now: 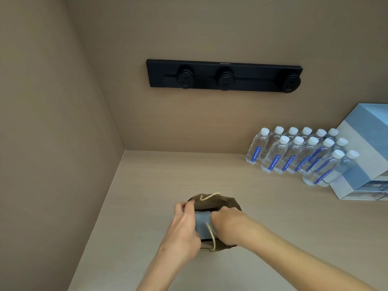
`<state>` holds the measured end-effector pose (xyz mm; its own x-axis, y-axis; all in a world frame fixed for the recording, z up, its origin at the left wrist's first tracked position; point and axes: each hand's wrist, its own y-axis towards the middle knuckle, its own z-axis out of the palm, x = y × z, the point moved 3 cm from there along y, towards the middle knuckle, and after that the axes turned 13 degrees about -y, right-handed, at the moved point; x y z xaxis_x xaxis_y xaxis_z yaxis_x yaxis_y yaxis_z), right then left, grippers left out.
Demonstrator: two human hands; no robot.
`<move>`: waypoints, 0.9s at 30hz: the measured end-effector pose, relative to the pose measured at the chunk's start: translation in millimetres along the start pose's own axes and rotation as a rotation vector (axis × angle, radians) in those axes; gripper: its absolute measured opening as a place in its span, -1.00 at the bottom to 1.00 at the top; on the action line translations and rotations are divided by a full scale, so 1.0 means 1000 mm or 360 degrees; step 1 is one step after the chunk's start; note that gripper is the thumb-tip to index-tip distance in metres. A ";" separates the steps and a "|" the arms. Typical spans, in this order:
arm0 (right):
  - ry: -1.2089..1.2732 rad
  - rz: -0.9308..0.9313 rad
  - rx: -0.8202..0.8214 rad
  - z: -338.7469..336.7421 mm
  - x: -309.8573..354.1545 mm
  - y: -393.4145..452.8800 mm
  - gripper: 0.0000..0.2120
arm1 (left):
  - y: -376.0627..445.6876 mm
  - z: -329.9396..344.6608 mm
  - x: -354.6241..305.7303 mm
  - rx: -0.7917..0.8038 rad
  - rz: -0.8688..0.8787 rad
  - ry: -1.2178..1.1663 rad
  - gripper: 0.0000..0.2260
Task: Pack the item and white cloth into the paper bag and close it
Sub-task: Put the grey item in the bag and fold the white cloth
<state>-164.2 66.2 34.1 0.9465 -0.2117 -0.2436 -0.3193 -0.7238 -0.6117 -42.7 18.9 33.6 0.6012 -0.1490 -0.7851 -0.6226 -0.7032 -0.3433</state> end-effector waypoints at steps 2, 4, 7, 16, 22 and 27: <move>0.0114 0.0100 0.0102 0.006 -0.002 0.028 -0.68 | -0.002 0.003 -0.001 0.0013 0.0000 -0.0018 -0.32; 0.0234 0.0146 0.0221 0.017 -0.005 0.048 -0.68 | -0.003 0.007 -0.001 0.0056 0.0004 -0.0021 -0.33; 0.0496 0.0255 0.0446 0.037 -0.007 0.061 -0.83 | -0.006 0.012 -0.001 0.0137 -0.0006 -0.0005 -0.35; 0.1247 0.0430 0.0257 0.055 -0.007 0.075 -0.65 | -0.003 0.012 -0.004 0.0138 0.0044 -0.0019 -0.37; 0.0975 0.0455 0.0025 0.040 -0.011 0.070 -0.66 | 0.010 0.004 -0.003 0.0097 0.0000 -0.0085 -0.40; 0.1046 0.0262 -0.0215 -0.003 -0.020 0.029 -0.87 | 0.027 -0.002 0.006 0.0127 -0.0017 -0.0235 -0.38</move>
<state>-192.6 47.9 23.3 0.7318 -0.6491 0.2078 -0.4929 -0.7146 -0.4963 -54.5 -2.8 20.7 0.5318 -0.0339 -0.8462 -0.6577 -0.6460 -0.3875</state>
